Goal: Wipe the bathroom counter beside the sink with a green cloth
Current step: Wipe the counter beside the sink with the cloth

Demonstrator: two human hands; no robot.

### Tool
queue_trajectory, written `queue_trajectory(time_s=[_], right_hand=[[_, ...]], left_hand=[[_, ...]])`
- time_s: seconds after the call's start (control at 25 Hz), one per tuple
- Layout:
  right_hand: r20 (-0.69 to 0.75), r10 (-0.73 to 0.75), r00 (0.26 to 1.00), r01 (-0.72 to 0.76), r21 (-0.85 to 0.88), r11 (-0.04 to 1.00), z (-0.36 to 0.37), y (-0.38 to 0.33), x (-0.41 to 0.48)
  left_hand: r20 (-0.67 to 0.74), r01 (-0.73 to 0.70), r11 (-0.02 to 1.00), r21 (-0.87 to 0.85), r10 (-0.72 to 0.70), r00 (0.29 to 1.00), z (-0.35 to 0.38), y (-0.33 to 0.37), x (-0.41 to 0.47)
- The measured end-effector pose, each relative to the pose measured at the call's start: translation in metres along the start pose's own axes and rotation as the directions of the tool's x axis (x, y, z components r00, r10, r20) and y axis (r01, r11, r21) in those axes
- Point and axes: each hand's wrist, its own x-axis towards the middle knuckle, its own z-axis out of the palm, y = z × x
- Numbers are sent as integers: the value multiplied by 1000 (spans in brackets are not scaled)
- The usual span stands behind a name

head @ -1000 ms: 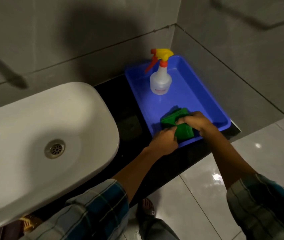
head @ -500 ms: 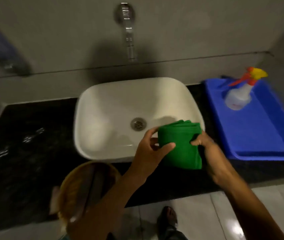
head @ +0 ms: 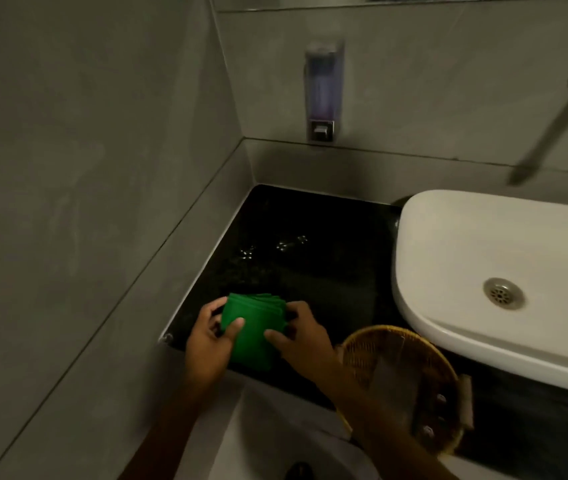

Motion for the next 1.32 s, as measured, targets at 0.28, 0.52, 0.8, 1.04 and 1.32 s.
queue_trajectory(time_s=[0.28,0.52,0.8,1.04,1.32], right_hand=[[204,-323,924,377,-347,859,218,-118,55],[-48,-218,975,154,-562,813,288,-159,63],[-380,-540,751,73,-765,640,276,-142,39],[-302,-515,802,113,-770,628,341,-162,69],[-213,-444,870,119,-784,610,401,-143,142]], left_hand=[[-281,139,650,747,118,953,-281,-104,-43],[-333,204,522,828,166,928,-322,-142,-76],[-573,288,631,720,307,760,-343,-108,-23],[-543,288,606,742,292,787,-387,-96,82],[-252,116,530,840,193,948,-346,-118,209]])
